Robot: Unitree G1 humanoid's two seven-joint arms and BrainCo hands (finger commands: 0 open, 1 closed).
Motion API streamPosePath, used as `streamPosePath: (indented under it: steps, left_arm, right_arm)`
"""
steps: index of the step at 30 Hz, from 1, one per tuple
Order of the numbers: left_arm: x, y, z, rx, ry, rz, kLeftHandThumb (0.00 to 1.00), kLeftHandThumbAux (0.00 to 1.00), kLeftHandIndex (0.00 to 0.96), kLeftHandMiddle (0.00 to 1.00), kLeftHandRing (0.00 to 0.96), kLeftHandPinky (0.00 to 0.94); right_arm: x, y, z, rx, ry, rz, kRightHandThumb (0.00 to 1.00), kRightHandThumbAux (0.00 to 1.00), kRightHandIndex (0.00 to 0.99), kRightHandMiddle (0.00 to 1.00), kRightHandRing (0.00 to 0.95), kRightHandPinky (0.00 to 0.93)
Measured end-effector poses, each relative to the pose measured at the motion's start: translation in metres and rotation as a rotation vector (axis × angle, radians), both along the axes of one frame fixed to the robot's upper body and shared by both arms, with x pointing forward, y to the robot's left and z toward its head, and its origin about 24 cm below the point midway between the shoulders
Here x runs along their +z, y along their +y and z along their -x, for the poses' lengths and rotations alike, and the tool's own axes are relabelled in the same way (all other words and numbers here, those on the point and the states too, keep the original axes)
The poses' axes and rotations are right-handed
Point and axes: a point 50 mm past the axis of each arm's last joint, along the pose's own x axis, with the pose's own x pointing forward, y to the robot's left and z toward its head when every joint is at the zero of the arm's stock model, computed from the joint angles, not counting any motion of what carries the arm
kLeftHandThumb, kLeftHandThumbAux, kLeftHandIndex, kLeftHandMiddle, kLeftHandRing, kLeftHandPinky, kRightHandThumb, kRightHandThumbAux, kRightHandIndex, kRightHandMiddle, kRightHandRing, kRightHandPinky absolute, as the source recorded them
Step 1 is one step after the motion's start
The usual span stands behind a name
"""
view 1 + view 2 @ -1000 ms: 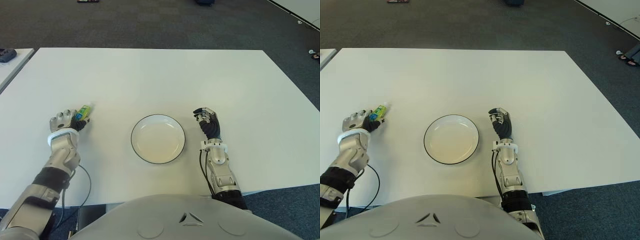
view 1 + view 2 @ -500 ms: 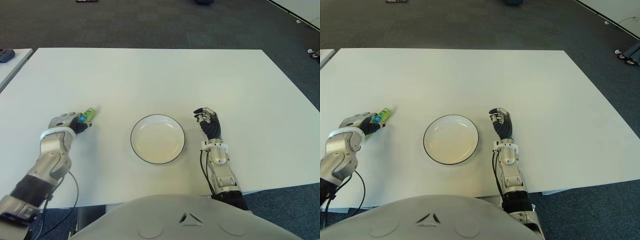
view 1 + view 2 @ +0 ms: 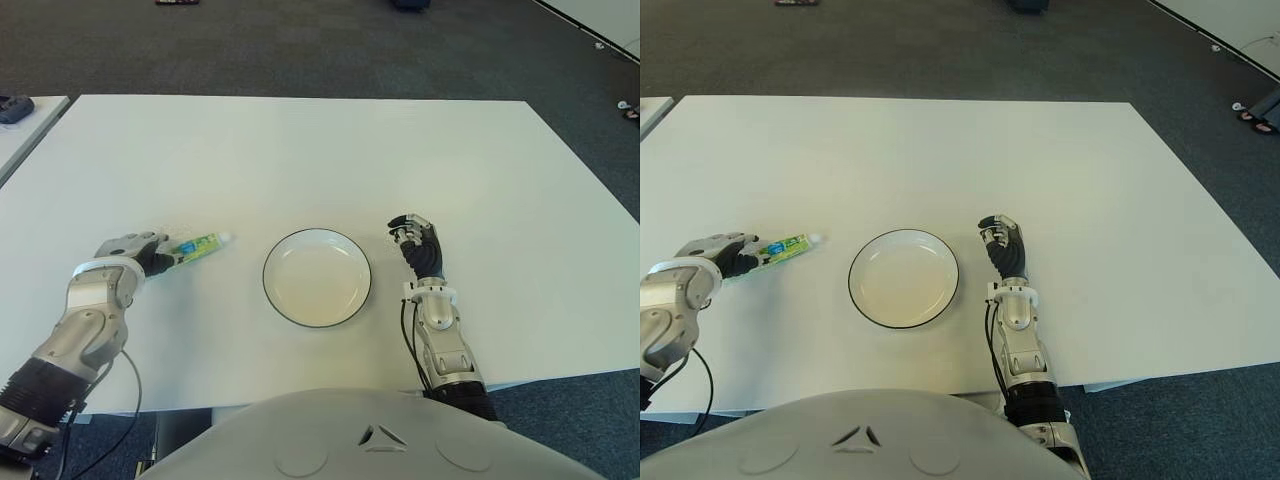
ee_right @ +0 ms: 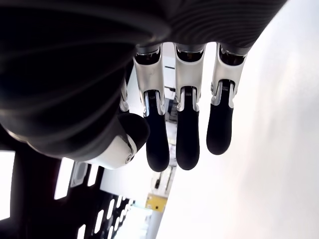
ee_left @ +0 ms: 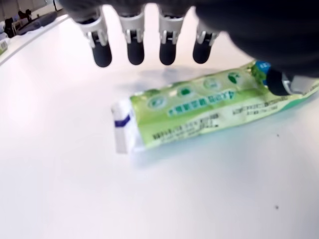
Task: Put the toothpaste on the table into the plate.
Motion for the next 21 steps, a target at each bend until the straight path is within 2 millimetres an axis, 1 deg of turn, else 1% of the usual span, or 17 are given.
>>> streamPosePath:
  steps: [10, 21]
  left_arm:
    - [-0.0011, 0.0016, -0.0043, 0.018, -0.013, -0.027, 0.513, 0.216, 0.000, 0.000, 0.000, 0.000]
    - [-0.0037, -0.0040, -0.0047, 0.016, -0.047, -0.024, 0.547, 0.266, 0.000, 0.000, 0.000, 0.000]
  right_arm:
    - [0.0013, -0.0002, 0.0016, -0.020, -0.009, -0.004, 0.714, 0.732, 0.421, 0.464, 0.441, 0.416]
    - [0.0008, -0.0015, 0.0037, -0.033, -0.008, -0.012, 0.715, 0.732, 0.422, 0.466, 0.443, 0.440]
